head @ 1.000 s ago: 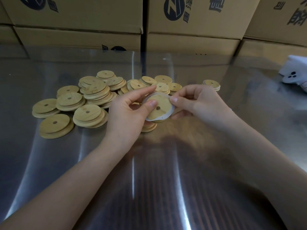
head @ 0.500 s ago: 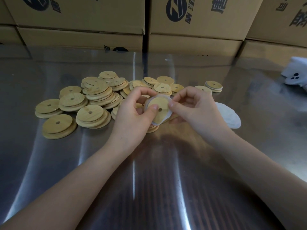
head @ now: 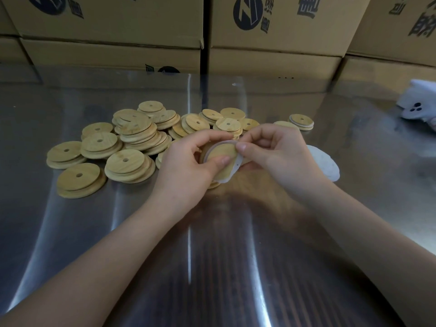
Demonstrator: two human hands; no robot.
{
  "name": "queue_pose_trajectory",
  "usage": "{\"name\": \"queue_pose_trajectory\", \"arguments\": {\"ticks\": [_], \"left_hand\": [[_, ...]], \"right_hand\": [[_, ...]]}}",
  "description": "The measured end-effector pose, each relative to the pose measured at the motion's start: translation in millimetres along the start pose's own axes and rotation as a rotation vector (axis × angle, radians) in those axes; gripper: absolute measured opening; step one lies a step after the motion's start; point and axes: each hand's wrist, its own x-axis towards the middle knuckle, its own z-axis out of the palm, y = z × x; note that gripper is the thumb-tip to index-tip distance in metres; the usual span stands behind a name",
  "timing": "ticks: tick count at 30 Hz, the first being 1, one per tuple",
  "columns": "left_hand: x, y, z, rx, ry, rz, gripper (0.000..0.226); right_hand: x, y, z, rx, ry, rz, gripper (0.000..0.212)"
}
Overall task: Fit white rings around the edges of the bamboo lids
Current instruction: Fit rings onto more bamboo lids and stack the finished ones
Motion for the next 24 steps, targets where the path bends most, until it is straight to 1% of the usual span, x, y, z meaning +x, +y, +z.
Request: {"name": "queue_pose_trajectory", "arguments": {"ticks": [5,8,13,15,18,22,24], "left_hand": [[0,1,-2,-0.021,-0.02,0.007,0.039],[0,2,-1,-0.046,-0.021,0.009,0.041],[-3,1,4,-0.076,-0.034,0.016,0.04],[-4,-1,6,-0.065,-0.034,0.013,0.039],[-4,-2,6,-0.076,-0.018,0.006,0.038],[-1,-2,3,-0.083,0.042,0.047,0.03],[-1,-1,2,-0.088,0.047,0.057,0.027]], "right_hand": [[3,-6,-10,0.094,-0.104,0.105,0.011],[7,-8,-17,0.098,-0.183,0.146,0.012],[9,-9,-27,0.093,-0.294,0.22,0.007],[9,-7,-26,0.048,-0.284,0.207,0.007],[6,-5,-17,-0.026,-0.224,0.142,0.009],[2,-2,-9,-0.021,-0.127,0.1,0.01],[0,0,-4,-0.022,-0.063,0.054,0.011]]}}
